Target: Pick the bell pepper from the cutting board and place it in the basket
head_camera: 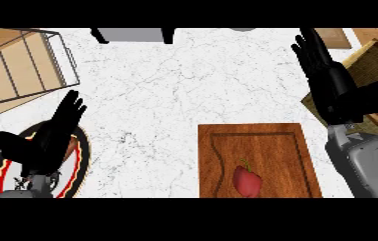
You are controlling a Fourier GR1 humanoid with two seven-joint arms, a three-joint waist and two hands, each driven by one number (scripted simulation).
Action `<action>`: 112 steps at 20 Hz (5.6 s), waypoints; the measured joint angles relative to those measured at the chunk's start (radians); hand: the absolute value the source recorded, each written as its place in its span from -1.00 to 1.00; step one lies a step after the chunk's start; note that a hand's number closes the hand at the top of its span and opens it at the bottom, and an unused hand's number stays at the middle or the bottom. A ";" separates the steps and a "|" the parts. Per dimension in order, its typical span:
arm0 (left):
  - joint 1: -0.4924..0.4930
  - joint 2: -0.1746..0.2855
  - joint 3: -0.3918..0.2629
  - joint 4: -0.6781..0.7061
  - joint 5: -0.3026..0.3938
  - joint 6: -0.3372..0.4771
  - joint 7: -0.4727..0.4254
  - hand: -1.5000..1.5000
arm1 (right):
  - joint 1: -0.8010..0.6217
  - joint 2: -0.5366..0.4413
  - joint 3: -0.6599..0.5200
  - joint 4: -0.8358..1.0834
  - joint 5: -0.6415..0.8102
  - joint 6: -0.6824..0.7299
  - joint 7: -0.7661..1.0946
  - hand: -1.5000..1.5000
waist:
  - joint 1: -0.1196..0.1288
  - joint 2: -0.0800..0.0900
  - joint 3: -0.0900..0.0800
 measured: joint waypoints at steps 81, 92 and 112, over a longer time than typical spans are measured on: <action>-0.208 -0.095 0.090 0.108 -0.382 -0.067 0.208 0.00 | 0.578 0.101 0.445 -0.387 1.275 0.160 0.362 -1.00 | -0.022 -0.018 -0.010; -0.209 -0.117 0.127 0.124 -0.405 -0.090 0.188 0.00 | 0.577 0.174 0.421 -0.309 1.288 0.202 0.341 -1.00 | -0.023 -0.019 -0.010; -0.193 -0.153 0.146 0.115 -0.445 -0.113 0.181 0.00 | 0.516 0.227 0.397 -0.125 1.422 0.164 0.233 1.00 | -0.023 -0.021 -0.013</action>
